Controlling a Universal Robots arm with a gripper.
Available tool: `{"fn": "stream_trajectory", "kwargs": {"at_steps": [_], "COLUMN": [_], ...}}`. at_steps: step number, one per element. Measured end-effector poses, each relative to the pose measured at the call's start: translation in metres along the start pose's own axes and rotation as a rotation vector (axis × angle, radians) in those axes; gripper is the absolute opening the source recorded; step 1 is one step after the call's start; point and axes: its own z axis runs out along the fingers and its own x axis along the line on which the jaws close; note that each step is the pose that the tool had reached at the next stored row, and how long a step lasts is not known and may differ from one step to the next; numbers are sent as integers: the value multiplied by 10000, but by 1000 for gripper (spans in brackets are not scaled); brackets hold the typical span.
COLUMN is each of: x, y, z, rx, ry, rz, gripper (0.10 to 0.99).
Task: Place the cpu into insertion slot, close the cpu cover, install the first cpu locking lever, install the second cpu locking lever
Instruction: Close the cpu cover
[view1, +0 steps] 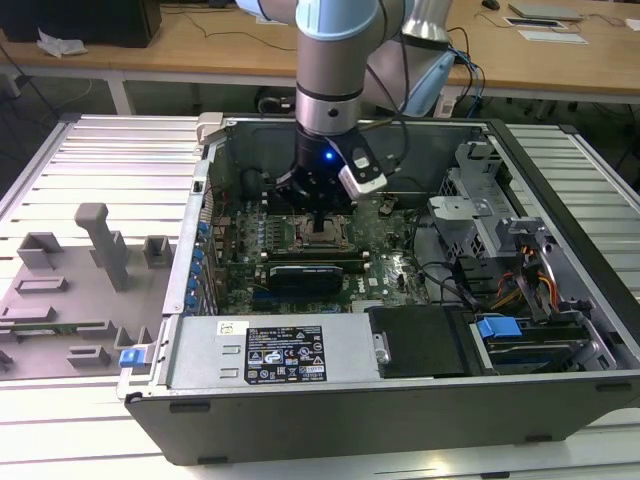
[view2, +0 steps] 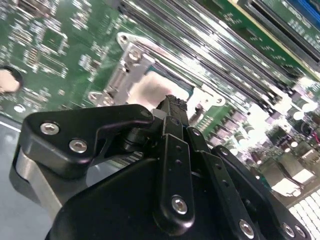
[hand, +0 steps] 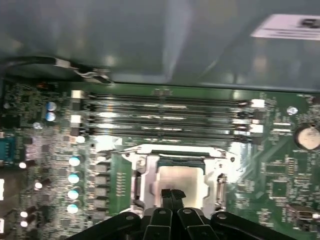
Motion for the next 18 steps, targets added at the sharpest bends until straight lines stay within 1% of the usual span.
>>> {"fn": "stream_trajectory", "kwargs": {"at_steps": [3, 5, 7, 8, 9, 10, 12, 13, 18], "x": [-8, -8, -9, -9, -9, -9, -9, -9, -9], "y": [0, 0, 3, 3, 3, 3, 4, 4, 4], "z": [-10, -58, -180, -227, -264, -318, -379, -398, -401], "rx": [2, 2, 25, 41, 56, 81, 112, 123, 124], "ry": [8, 8, 8, 9, 10, 10, 10, 11, 11], "rz": [-1, -1, -1, -1, 0, 0, -1, -1, -1], "gripper": [106, 106, 106, 106, 106, 106, 106, 106, 106]}}
